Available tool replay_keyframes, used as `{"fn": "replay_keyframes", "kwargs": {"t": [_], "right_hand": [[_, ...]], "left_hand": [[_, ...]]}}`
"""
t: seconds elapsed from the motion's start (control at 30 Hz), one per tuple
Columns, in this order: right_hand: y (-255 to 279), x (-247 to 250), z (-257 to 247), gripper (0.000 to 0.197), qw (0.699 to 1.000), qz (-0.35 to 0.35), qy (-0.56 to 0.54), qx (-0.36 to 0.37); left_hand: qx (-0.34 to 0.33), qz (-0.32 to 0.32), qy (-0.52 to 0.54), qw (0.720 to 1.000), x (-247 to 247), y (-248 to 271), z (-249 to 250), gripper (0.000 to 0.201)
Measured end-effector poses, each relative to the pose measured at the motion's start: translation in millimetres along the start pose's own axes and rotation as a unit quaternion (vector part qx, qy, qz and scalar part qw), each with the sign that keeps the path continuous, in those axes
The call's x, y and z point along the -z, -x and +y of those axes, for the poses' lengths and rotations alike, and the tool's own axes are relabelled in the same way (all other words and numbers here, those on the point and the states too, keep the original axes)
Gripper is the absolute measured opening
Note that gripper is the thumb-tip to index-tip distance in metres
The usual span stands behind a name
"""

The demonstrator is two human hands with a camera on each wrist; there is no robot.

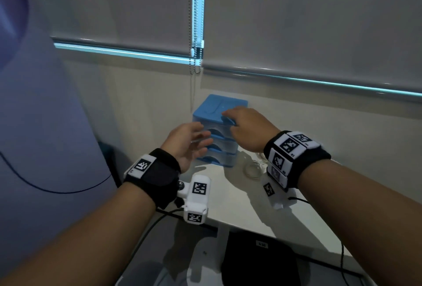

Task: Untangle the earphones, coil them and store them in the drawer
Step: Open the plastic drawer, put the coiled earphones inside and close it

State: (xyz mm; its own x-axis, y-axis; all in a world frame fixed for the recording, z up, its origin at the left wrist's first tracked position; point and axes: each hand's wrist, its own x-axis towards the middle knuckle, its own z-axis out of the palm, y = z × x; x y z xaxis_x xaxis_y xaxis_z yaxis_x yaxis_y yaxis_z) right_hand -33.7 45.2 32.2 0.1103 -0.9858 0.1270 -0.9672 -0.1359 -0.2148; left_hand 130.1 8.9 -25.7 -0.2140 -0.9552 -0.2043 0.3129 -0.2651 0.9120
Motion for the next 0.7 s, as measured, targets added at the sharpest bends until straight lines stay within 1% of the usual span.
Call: {"fn": "replay_keyframes", "kwargs": {"t": [0.07, 0.17, 0.27, 0.3, 0.43, 0.53, 0.7], "right_hand": [[-9, -1, -7, 0.039, 0.999, -0.017, 0.027, -0.01], [-18, -1, -10, 0.042, 0.998, -0.021, 0.05, -0.017], [-21, -1, -11, 0.048, 0.998, -0.014, 0.044, -0.034], [-21, -1, -12, 0.049, 0.998, -0.008, 0.042, -0.038], [-23, 0, -16, 0.051, 0.998, -0.002, 0.044, -0.044], [-24, 5, -18, 0.051, 0.997, -0.011, 0.056, -0.046], [-20, 13, -20, 0.049, 0.996, -0.024, 0.067, -0.045]], "left_hand": [[0.023, -0.004, 0.015, 1.0, -1, -1, -2, 0.03], [0.006, 0.012, 0.037, 0.999, -6, -4, -4, 0.047], [0.0, 0.012, 0.072, 0.997, -15, -5, -4, 0.06], [-0.003, 0.013, 0.075, 0.997, -19, -5, -4, 0.061], [-0.029, 0.045, 0.056, 0.997, -35, -12, -10, 0.05], [-0.041, 0.072, 0.061, 0.995, -40, -17, -14, 0.049], [-0.06, 0.084, 0.046, 0.994, -36, -21, -20, 0.051]]}}
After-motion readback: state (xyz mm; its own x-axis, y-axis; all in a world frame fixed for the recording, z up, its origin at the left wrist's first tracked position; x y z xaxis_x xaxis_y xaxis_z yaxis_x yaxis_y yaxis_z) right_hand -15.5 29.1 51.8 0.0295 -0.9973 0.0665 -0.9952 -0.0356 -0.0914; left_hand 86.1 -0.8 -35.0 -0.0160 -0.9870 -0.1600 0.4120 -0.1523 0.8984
